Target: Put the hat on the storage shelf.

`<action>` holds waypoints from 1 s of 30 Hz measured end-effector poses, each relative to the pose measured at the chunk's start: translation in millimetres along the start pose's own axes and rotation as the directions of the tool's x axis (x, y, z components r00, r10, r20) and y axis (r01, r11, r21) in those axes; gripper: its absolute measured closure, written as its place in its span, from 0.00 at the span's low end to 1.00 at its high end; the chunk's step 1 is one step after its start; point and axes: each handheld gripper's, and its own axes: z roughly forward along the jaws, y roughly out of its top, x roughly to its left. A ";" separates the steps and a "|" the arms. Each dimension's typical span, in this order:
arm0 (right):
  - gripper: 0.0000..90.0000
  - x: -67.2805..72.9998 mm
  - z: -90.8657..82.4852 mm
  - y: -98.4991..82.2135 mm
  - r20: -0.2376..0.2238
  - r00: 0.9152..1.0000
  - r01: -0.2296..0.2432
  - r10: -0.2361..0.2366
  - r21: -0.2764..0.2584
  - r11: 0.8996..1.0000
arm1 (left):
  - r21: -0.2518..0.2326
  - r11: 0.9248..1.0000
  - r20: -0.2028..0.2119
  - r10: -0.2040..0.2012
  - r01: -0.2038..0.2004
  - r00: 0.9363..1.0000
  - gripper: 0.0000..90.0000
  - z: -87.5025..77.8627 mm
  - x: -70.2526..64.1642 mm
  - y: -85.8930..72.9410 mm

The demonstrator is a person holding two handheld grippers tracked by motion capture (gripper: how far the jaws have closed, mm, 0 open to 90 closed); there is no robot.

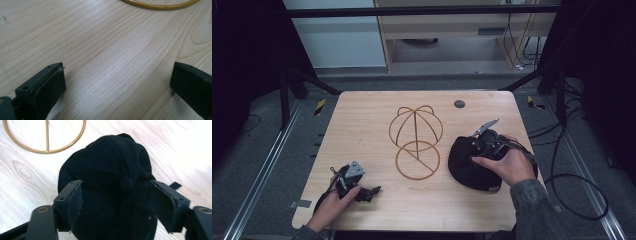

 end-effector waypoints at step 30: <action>0.85 -25.4 -25.8 -4.3 -0.094 0.993 -0.083 0.071 -0.131 0.988 | 0.001 1.000 0.002 0.003 -0.003 1.000 0.00 0.1 -0.4 0.2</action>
